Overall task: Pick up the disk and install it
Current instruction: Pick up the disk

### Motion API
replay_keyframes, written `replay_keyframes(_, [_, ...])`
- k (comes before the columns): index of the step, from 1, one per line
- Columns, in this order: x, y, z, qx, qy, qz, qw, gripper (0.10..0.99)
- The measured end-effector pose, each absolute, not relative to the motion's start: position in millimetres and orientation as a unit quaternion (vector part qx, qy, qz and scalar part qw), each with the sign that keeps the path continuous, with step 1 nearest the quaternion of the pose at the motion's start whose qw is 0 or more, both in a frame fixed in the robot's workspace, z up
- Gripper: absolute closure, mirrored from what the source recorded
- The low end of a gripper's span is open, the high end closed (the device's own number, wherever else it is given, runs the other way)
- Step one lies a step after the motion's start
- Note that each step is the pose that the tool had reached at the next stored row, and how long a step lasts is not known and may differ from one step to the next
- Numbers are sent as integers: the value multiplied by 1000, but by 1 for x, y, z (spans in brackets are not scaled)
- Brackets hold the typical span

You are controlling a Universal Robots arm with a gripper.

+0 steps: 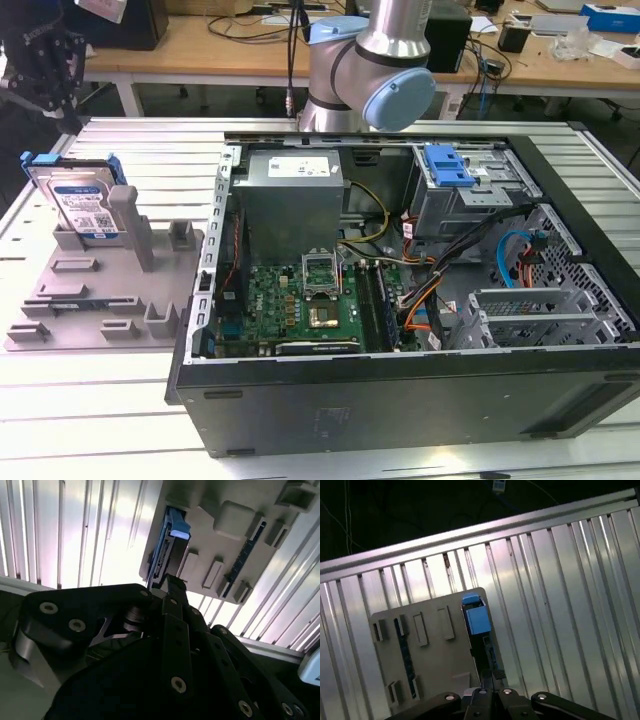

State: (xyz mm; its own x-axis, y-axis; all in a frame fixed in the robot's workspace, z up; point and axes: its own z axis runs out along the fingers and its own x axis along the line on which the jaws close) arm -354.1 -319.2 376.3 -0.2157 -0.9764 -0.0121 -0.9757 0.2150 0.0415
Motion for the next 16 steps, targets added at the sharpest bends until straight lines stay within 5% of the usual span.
replay_keyframes(16, [-354, -319, 376, 717, -697, -16, 13, 973])
